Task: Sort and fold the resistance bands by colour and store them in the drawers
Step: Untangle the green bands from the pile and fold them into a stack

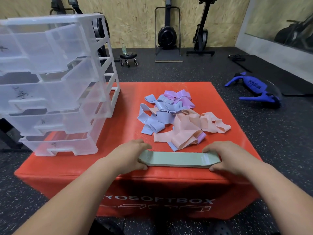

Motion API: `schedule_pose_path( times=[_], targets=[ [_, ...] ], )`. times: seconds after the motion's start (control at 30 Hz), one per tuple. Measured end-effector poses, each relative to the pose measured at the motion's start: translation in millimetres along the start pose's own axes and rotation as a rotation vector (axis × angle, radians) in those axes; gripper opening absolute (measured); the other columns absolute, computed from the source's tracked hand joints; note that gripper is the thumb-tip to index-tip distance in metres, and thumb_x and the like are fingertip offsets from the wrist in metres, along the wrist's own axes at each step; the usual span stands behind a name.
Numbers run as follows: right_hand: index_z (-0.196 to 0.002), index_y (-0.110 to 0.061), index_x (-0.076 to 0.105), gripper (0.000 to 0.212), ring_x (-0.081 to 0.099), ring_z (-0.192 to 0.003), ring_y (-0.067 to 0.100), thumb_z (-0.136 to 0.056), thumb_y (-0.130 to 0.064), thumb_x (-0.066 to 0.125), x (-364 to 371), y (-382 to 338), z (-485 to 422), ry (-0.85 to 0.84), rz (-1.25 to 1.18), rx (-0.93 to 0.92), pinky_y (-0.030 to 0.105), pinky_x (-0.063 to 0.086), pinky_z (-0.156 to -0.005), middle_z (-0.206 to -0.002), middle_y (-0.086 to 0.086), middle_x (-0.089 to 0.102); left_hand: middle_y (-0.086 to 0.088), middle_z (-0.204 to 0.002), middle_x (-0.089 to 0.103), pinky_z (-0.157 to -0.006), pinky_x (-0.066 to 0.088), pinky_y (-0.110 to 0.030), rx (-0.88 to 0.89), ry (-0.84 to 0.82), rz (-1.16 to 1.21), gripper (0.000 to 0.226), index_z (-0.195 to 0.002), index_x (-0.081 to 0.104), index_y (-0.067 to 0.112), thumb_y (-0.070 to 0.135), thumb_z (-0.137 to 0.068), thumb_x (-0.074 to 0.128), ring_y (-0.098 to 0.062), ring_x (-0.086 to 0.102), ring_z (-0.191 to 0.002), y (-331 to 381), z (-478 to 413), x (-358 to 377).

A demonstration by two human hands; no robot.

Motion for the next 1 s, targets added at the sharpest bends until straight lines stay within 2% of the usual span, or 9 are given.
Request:
schedule_pose_path(
  times=[0.17,0.3,0.43,0.6,0.7,0.8,0.9,0.97,1.0],
  targets=[
    [-0.131,-0.046,0.061,0.073,0.057,-0.121,0.009,-0.064,-0.055,0.089,-0.8,1.0,-7.4,-0.026,0.018,-0.016,0.033,0.048,-0.100,-0.127,-0.023,0.064,0.014,-0.125,0.058,-0.093,0.053,-0.039,0.026,-0.008,-0.003,0.083,-0.148,0.049,0.040,0.054,-0.075,0.086,-0.014,0.058,-0.117,-1.1,-6.8,-1.6],
    [-0.132,-0.047,0.060,0.084,0.058,-0.117,-0.001,-0.057,-0.080,0.077,-3.2,6.0,-10.8,-0.026,-0.105,-0.052,0.028,0.048,-0.101,-0.127,-0.026,0.063,0.018,-0.129,0.058,-0.099,0.051,-0.035,0.040,-0.022,0.091,0.089,-0.152,0.045,0.044,0.074,-0.075,0.078,-0.008,0.057,-0.116,-4.7,-10.5,-4.0],
    [-0.126,-0.046,0.066,0.066,0.058,-0.111,-0.010,-0.068,-0.075,0.078,-17.6,3.6,-23.2,0.135,-0.291,-0.092,0.017,0.046,-0.095,-0.123,-0.026,0.064,0.024,-0.123,0.061,-0.098,0.052,-0.030,-0.001,0.039,0.304,0.081,-0.147,0.052,0.042,0.083,-0.079,0.067,0.001,0.060,-0.110,-10.5,-22.7,-14.4],
    [-0.136,-0.047,0.060,0.061,0.042,-0.141,0.016,-0.080,-0.069,0.068,-24.9,-2.8,-73.5,0.315,-0.251,-0.106,0.045,0.039,-0.114,-0.151,-0.017,0.048,0.018,-0.132,0.061,-0.102,0.051,-0.035,-0.018,0.222,0.305,0.067,-0.142,0.058,0.037,0.074,-0.086,0.066,-0.003,0.058,-0.119,-18.2,-52.2,-26.8],
    [-0.145,-0.050,0.051,0.063,0.021,-0.153,0.018,-0.085,-0.062,0.068,-17.4,-14.1,-109.5,0.270,-0.181,-0.129,0.048,0.029,-0.123,-0.168,-0.015,0.026,0.015,-0.137,0.056,-0.105,0.048,-0.037,-0.011,0.272,0.265,0.068,-0.143,0.057,0.036,0.071,-0.086,0.066,-0.009,0.052,-0.129,-21.2,-74.9,-28.1],
    [-0.142,-0.048,0.054,0.065,0.007,-0.159,0.014,-0.080,-0.063,0.063,-3.2,-12.8,-137.4,0.174,-0.106,-0.134,0.049,0.028,-0.123,-0.168,-0.012,0.027,0.011,-0.139,0.053,-0.109,0.044,-0.035,0.033,0.300,0.249,0.064,-0.144,0.058,0.033,0.061,-0.089,0.074,-0.014,0.047,-0.131,-23.8,-96.2,-28.0],
    [-0.128,-0.046,0.065,0.054,0.032,-0.152,0.008,-0.076,-0.038,0.077,-11.7,-5.8,-153.7,0.133,-0.142,-0.159,0.043,0.043,-0.113,-0.149,-0.013,0.053,0.009,-0.143,0.051,-0.112,0.042,-0.037,0.037,0.298,0.238,0.066,-0.145,0.057,0.033,0.061,-0.088,0.075,-0.018,0.045,-0.131,-33.5,-113.1,-23.3],
    [-0.113,-0.051,0.069,0.060,0.064,-0.116,0.008,-0.065,-0.017,0.083,-27.7,4.1,-159.7,0.204,-0.137,-0.146,0.036,0.055,-0.089,-0.120,-0.022,0.067,0.008,-0.144,0.049,-0.112,0.043,-0.039,0.025,0.282,0.241,0.069,-0.145,0.056,0.033,0.063,-0.086,0.075,-0.019,0.044,-0.132,-41.9,-122.4,-18.8],
    [-0.104,-0.050,0.072,0.062,0.069,-0.098,0.009,-0.059,-0.010,0.085,-33.6,13.7,-161.2,0.246,-0.147,-0.104,0.032,0.054,-0.078,-0.105,-0.023,0.069,0.008,-0.144,0.049,-0.112,0.043,-0.039,0.021,0.280,0.244,0.069,-0.145,0.056,0.033,0.064,-0.086,0.075,-0.019,0.044,-0.132,-45.2,-126.4,-17.1]
  ],
)
Point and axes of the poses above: each hand's wrist, its own z-axis away from the middle knuckle, its own x-axis out of the palm, y = z × x, the point moved 5 cm from there along -z, towards the middle knuckle
